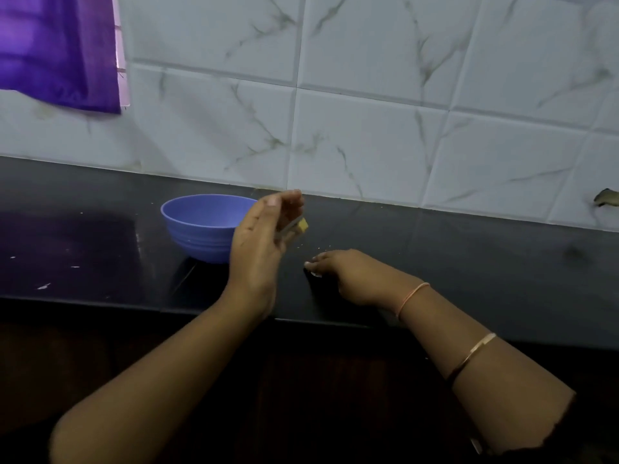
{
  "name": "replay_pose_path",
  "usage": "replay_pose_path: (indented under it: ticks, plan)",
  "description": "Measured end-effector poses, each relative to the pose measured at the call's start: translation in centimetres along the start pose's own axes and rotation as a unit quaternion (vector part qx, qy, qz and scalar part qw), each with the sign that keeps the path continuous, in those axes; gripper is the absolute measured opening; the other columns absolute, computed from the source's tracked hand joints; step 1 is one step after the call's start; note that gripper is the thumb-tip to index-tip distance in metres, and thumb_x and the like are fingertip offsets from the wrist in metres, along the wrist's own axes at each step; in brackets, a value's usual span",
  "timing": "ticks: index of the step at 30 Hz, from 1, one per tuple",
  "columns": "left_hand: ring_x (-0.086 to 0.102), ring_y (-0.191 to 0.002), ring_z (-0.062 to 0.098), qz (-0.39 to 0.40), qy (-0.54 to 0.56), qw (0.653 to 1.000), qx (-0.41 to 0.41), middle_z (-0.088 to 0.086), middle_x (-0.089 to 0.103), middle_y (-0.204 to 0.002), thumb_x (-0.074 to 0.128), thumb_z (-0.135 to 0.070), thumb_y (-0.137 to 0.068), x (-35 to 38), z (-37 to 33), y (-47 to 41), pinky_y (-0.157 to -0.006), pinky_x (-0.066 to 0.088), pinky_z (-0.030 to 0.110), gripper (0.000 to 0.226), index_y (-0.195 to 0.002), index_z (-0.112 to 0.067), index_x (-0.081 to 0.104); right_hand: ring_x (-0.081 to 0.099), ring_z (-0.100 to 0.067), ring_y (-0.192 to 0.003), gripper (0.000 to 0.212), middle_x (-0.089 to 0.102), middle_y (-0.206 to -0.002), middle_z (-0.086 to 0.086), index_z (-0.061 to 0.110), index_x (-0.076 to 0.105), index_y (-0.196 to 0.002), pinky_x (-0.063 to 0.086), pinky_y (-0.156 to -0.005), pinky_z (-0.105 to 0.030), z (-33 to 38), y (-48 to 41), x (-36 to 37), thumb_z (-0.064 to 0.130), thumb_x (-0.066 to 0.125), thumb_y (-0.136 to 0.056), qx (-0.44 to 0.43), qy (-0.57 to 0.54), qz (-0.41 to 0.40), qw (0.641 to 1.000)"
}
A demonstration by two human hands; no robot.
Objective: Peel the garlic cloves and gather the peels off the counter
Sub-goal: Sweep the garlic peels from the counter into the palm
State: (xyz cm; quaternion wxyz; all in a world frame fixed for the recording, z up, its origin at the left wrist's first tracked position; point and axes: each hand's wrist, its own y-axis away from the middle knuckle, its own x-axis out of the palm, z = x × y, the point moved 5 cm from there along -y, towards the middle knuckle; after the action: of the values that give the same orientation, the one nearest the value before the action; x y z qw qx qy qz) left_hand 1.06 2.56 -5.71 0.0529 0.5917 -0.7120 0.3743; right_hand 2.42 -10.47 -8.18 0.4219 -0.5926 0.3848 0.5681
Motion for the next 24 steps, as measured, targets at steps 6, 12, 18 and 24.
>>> replay_pose_path:
  ticks: [6, 12, 18, 24]
  plan:
    - [0.064, -0.101, 0.017, -0.038, 0.116, 0.988, -0.099, 0.005, 0.067, -0.103, 0.037, -0.022, -0.098, -1.2, 1.0, 3.2, -0.084, 0.055, 0.029, 0.028, -0.101, -0.01, 0.062, 0.057, -0.03, -0.112, 0.042, 0.061, -0.123, -0.013, 0.017, 0.058, -0.125, 0.044, -0.096, -0.039, -0.6, 0.2, -0.3, 0.001, 0.043, -0.089, 0.033, 0.036, -0.052, 0.997]
    - [0.06, -0.106, 0.019, -0.073, 0.167, 0.963, -0.198, 0.005, 0.065, -0.106, 0.04, -0.026, -0.097, -2.1, 2.0, 2.7, -0.089, 0.048, 0.032, 0.026, -0.101, -0.012, 0.062, 0.058, -0.029, -0.11, 0.041, 0.065, -0.118, -0.009, 0.016, 0.064, -0.117, 0.045, -0.092, -0.033, -0.6, 0.4, -0.7, -0.002, 0.047, -0.084, 0.06, 0.021, -0.125, 0.99]
    - [0.047, -0.125, 0.026, -0.083, 0.236, 0.922, -0.296, 0.01, 0.06, -0.119, 0.04, -0.025, -0.096, -2.3, 2.9, 2.5, -0.105, 0.037, 0.038, 0.026, -0.101, -0.012, 0.062, 0.061, -0.014, -0.073, 0.028, 0.067, -0.079, -0.007, -0.001, 0.069, -0.103, 0.051, -0.071, -0.014, -2.9, 1.0, -1.7, -0.012, 0.057, -0.081, 0.213, -0.422, -0.21, 0.856]
    - [0.038, -0.132, 0.031, -0.089, 0.276, 0.893, -0.344, 0.016, 0.05, -0.132, 0.036, -0.026, -0.097, -1.2, 4.0, 2.4, -0.101, 0.034, 0.04, 0.03, -0.103, -0.007, 0.059, 0.061, -0.02, -0.077, 0.027, 0.063, -0.083, -0.013, -0.01, 0.061, -0.104, 0.055, -0.071, -0.025, 0.3, 0.7, -4.5, -0.02, 0.049, -0.082, 0.133, -0.663, -0.141, 0.723]
